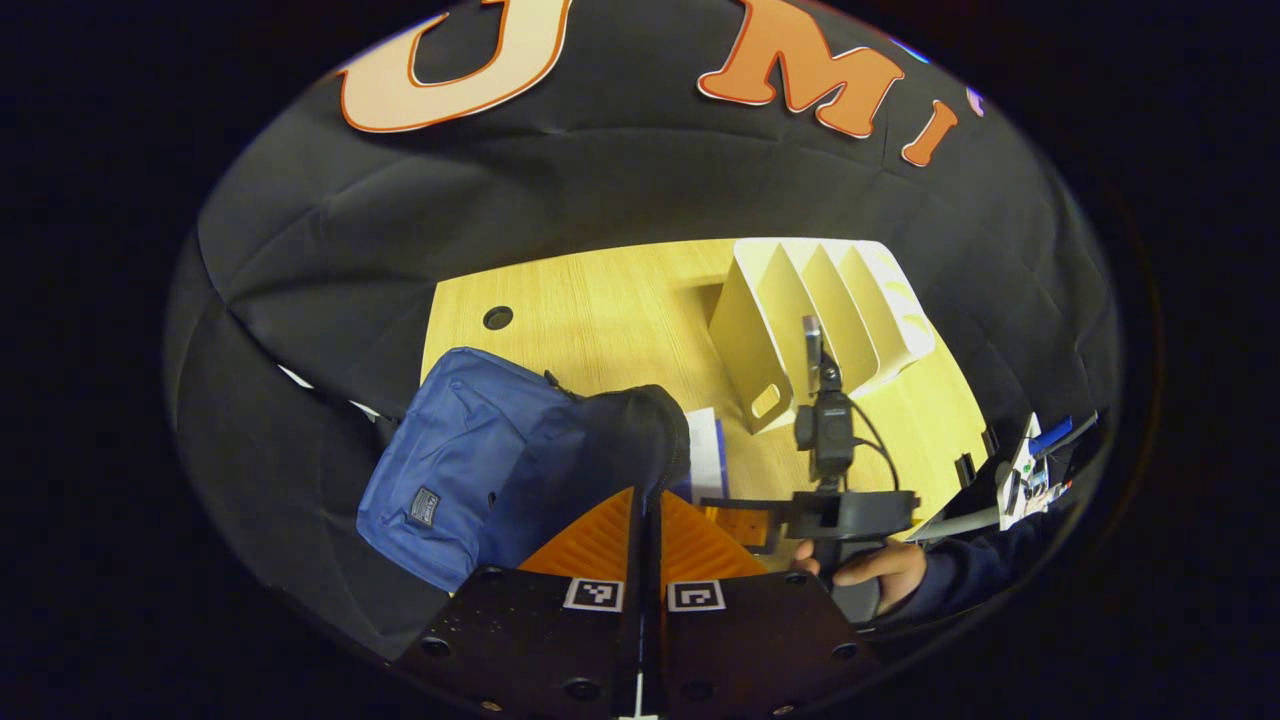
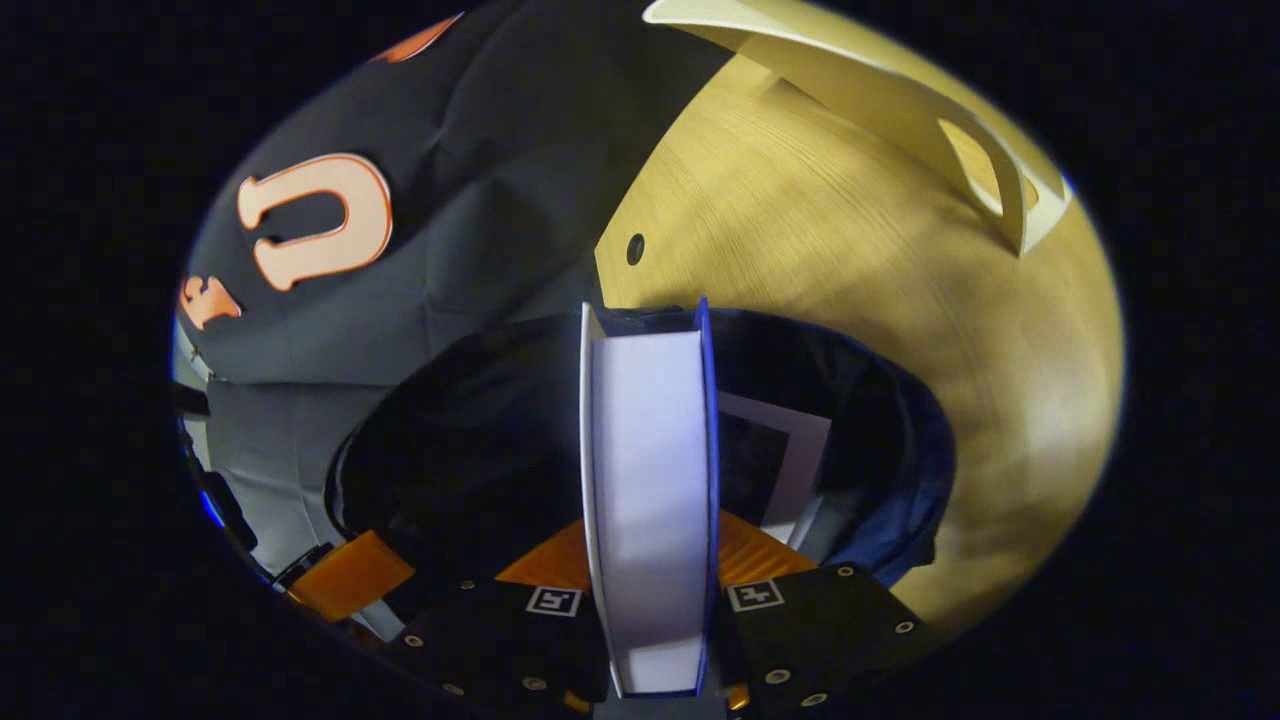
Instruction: Open the schoolbag, grab two books from the bookshelf and put them into the schoolbag.
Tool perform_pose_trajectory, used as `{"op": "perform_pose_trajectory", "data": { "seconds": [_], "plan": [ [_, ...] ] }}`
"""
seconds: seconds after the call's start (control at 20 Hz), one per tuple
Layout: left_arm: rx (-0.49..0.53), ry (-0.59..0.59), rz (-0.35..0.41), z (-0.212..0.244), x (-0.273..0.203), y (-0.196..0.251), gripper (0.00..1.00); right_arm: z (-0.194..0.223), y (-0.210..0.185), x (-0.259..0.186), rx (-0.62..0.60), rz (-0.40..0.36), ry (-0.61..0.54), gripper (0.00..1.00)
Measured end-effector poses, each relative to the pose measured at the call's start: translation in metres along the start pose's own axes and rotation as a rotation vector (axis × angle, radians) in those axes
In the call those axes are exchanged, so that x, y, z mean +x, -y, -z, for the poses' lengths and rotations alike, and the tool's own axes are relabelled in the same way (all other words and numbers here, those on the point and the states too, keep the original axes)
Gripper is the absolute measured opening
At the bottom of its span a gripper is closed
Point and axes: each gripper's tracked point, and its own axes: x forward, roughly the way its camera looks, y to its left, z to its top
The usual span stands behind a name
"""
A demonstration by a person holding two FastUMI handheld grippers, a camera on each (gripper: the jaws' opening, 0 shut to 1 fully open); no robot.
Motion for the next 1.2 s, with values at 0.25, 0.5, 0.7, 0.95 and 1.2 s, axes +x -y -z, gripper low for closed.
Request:
{"op": "perform_pose_trajectory", "data": {
  "seconds": [0.25, 0.5, 0.7, 0.95, 1.2],
  "plan": [
    [0.014, -0.004, 0.027, 0.001, 0.003, 0.012, 0.02, -0.01, -0.002, 0.016, 0.011, -0.006, 0.085, 0.37],
    [0.021, -0.009, 0.038, 0.003, 0.004, 0.014, 0.02, 0.008, -0.002, 0.03, 0.028, -0.025, 0.089, 0.29],
    [0.019, -0.007, 0.023, 0.004, 0.006, 0.011, 0.02, 0.01, -0.007, 0.04, 0.004, -0.027, 0.118, 0.39],
    [0.002, -0.004, 0.017, 0.004, 0.007, 0.005, 0.02, 0.025, -0.006, 0.051, 0.054, -0.023, 0.03, 0.41],
    [0.007, 0.009, -0.006, 0.002, 0.008, -0.005, 0.02, 0.047, 0.019, 0.04, -0.01, 0.153, -0.089, 0.54]
  ]
}}
